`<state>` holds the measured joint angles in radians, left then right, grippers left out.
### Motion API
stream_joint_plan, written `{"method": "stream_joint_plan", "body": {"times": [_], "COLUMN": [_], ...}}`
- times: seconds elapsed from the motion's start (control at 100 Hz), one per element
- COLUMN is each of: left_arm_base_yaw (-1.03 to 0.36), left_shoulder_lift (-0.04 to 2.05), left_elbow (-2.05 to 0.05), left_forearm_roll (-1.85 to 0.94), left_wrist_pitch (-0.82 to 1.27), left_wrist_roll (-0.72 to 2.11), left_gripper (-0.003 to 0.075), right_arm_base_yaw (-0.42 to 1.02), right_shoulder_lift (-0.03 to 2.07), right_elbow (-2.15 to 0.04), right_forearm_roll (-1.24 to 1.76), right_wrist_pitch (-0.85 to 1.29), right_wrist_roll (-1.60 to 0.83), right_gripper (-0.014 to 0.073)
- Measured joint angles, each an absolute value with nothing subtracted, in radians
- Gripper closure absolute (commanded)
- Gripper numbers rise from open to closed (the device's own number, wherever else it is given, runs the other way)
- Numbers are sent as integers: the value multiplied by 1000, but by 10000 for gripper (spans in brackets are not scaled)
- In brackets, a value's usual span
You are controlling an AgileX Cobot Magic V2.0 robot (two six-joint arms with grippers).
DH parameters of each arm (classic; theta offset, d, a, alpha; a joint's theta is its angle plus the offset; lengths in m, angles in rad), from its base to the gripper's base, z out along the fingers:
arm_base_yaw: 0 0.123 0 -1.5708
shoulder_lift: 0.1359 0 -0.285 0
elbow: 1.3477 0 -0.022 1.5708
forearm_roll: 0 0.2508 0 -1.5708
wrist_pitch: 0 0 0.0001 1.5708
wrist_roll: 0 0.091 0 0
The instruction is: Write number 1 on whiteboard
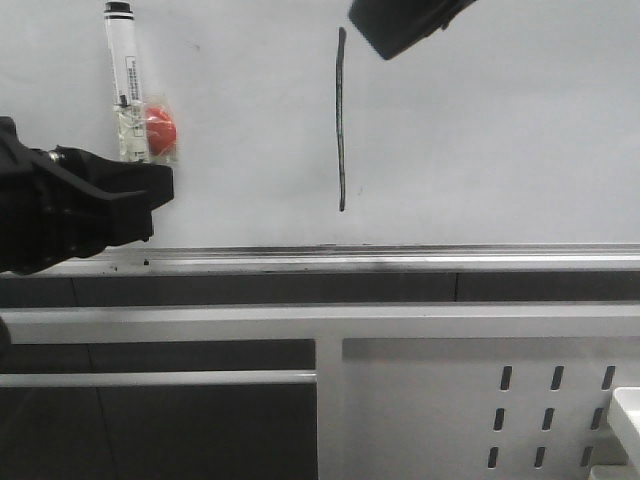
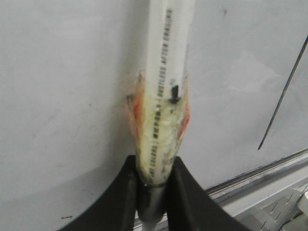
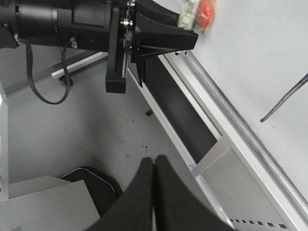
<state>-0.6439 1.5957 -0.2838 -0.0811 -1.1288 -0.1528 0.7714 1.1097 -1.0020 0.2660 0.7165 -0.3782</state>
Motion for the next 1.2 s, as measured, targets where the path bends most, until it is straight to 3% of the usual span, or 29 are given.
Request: {"method": "stream_joint_plan", "body": {"times": [1.2], "left_arm_base_yaw": [-645], "left_shoulder_lift": [1608], "left_elbow": [-303], "left_forearm_roll": [-88], "left_wrist_pitch": [-1116], "left_wrist_roll": [-153], "left_gripper": [739], "right_arm_base_yaw": [771], "right_shoulder_lift": [1110], "right_elbow": [-1002], "right_forearm_roll": [266], "right_wrist_pitch": [716], "right_wrist_roll": [-378], "right_gripper": [663]}}
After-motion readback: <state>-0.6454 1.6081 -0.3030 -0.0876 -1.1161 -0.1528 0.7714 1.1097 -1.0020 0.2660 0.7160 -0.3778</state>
